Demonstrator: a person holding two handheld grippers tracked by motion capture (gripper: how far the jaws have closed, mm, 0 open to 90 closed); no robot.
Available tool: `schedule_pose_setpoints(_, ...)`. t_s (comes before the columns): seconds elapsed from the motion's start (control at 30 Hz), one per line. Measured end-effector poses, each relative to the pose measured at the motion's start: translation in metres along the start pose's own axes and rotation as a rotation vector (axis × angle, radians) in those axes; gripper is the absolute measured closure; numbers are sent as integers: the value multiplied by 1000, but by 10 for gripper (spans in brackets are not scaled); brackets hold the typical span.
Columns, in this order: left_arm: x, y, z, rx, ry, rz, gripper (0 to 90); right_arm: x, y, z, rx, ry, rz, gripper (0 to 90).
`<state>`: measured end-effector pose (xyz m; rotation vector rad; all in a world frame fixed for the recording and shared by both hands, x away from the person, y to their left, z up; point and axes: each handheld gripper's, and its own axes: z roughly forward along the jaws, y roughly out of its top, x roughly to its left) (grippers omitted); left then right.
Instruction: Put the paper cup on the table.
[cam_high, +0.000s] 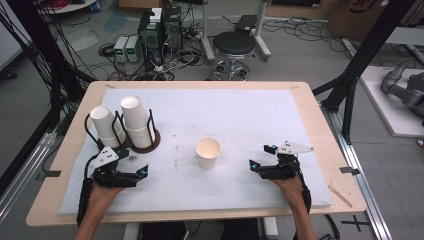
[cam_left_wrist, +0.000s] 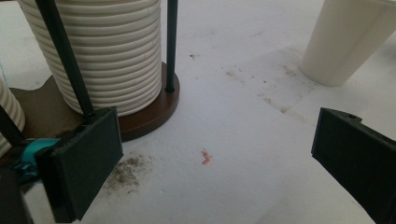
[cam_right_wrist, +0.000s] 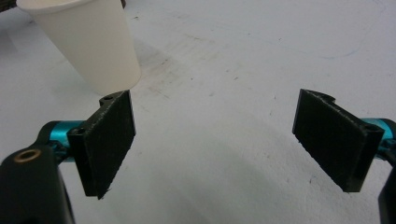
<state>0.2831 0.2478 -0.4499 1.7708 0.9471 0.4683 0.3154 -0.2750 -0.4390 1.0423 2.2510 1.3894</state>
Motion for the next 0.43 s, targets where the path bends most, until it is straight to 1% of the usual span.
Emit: schedule_pose_setpoints(0.43,0,-1,-1,2,4,0,17,0,-1,-1,-4,-1,3,136)
